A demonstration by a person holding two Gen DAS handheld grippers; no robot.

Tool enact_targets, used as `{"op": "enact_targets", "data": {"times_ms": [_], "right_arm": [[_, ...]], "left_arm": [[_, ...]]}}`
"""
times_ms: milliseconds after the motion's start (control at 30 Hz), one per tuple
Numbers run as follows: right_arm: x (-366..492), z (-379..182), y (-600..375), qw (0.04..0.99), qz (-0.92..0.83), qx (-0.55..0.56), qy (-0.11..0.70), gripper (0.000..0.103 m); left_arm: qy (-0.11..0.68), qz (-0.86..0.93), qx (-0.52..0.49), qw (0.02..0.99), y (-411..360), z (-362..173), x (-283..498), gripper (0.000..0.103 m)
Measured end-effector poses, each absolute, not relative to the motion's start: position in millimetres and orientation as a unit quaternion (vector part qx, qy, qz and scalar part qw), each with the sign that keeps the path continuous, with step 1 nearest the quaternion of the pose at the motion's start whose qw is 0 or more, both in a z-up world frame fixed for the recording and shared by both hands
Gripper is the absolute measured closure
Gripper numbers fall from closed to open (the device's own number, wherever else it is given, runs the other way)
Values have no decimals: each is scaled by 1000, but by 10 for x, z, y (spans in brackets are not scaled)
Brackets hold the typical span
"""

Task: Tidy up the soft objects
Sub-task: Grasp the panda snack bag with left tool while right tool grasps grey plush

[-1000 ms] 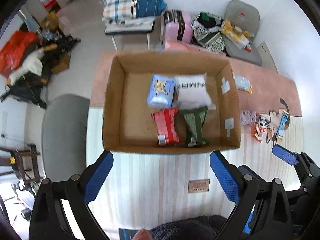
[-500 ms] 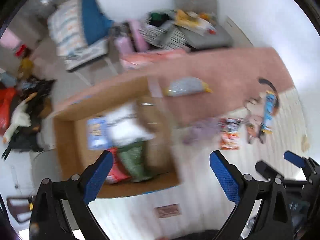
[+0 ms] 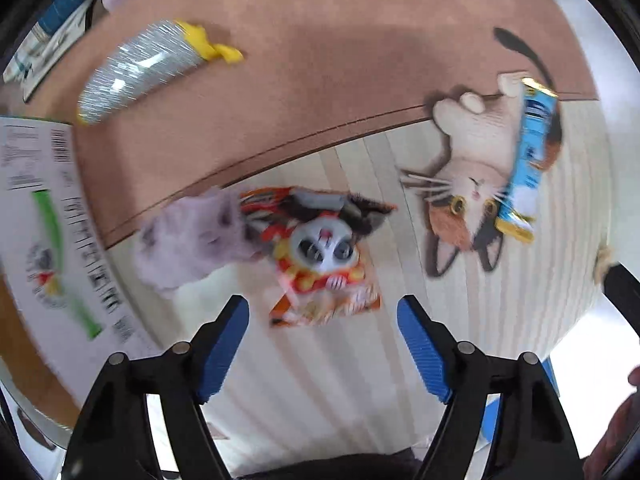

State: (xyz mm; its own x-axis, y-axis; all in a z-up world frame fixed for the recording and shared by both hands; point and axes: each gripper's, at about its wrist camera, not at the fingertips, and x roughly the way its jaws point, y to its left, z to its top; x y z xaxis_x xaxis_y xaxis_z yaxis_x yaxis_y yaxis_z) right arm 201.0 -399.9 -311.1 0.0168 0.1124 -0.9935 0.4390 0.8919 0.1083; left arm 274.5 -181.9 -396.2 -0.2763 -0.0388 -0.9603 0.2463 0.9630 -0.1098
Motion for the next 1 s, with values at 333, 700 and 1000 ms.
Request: {"op": "enact_targets", "data": {"times_ms": [333, 700, 1000], "right_arm": [[2323, -3531, -4155, 660, -100, 187, 720, 0], [2583, -3625, -3632, 673, -12, 121, 730, 6], [2702, -3581, -1604, 657, 230, -217, 684, 8]], "left_arm": [[802, -84, 52, 590, -1915, -4318, 2738, 59], [766, -54, 10, 641, -1445, -3811, 2126, 60], [784, 2, -97, 613, -680, -3948, 1355, 60]]}}
